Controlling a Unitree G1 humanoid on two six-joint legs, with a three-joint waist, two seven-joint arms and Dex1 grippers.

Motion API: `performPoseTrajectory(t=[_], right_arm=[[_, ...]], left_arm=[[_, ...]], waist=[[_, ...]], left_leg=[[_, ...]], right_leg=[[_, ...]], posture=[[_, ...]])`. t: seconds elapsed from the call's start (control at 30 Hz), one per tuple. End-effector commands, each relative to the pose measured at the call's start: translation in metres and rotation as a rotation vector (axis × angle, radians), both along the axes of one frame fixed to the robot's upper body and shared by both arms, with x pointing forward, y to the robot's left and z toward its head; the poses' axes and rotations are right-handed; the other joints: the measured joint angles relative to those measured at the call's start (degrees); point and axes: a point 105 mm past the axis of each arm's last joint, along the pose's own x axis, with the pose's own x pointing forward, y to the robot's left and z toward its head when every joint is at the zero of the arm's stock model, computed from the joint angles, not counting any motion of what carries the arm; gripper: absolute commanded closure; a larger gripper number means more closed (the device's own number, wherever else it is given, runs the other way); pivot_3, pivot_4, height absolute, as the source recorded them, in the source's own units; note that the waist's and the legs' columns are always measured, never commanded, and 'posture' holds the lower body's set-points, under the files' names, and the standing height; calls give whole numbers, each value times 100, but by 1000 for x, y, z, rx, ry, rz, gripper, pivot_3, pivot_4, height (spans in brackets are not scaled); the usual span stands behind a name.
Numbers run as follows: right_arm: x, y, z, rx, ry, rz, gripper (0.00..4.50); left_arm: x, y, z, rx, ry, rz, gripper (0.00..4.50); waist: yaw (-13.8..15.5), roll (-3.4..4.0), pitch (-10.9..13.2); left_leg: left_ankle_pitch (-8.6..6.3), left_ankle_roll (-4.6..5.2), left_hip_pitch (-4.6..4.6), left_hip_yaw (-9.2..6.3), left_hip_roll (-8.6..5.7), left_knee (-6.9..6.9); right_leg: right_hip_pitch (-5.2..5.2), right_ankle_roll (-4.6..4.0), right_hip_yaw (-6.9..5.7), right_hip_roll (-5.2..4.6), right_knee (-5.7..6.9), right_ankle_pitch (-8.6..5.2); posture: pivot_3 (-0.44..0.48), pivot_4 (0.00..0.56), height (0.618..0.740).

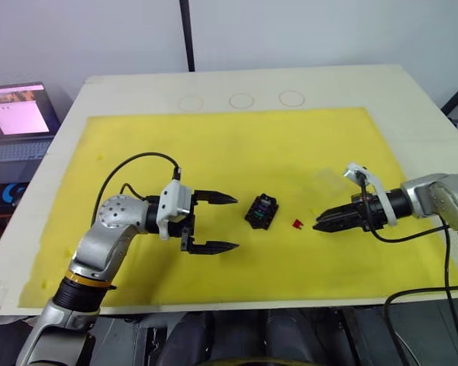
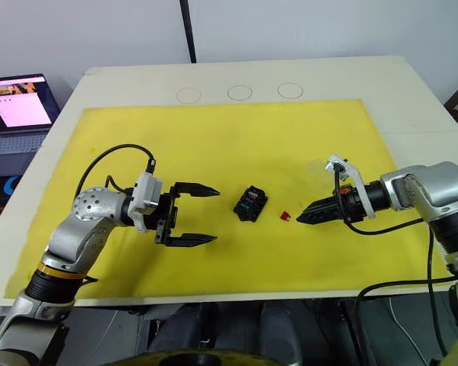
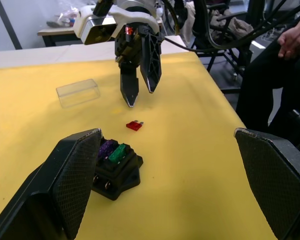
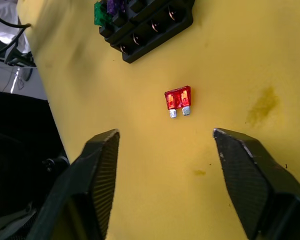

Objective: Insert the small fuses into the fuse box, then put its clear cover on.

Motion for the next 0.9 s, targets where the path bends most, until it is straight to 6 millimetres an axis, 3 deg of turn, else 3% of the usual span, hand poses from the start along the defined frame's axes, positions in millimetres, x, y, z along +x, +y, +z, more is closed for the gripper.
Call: performPoseTrajectory(t=[0.03, 0.33, 0.9], right_arm=[[6, 10, 13, 58, -18, 23, 1259], [17, 12, 3, 33, -22, 20, 1259], [14, 26, -4, 80, 39, 79, 1259]], left_arm=[[-2, 0, 9, -14, -44, -3, 0], [-2, -1, 10, -16, -44, -5, 0], [-5, 0, 10, -12, -41, -2, 0]], waist=[[-20, 0, 0], [0, 0, 0], [-14, 0, 0]], left_leg=[[0, 0, 1, 0, 0, -1], [5, -8, 0, 0, -2, -8], [5, -10, 2, -1, -2, -11]], right_leg=[[0, 0, 0, 1, 0, 0], [-4, 0, 0, -2, 1, 0], [-8, 0, 0, -1, 7, 0]], posture=[[0, 150, 740], [0, 150, 740], [0, 150, 740]])
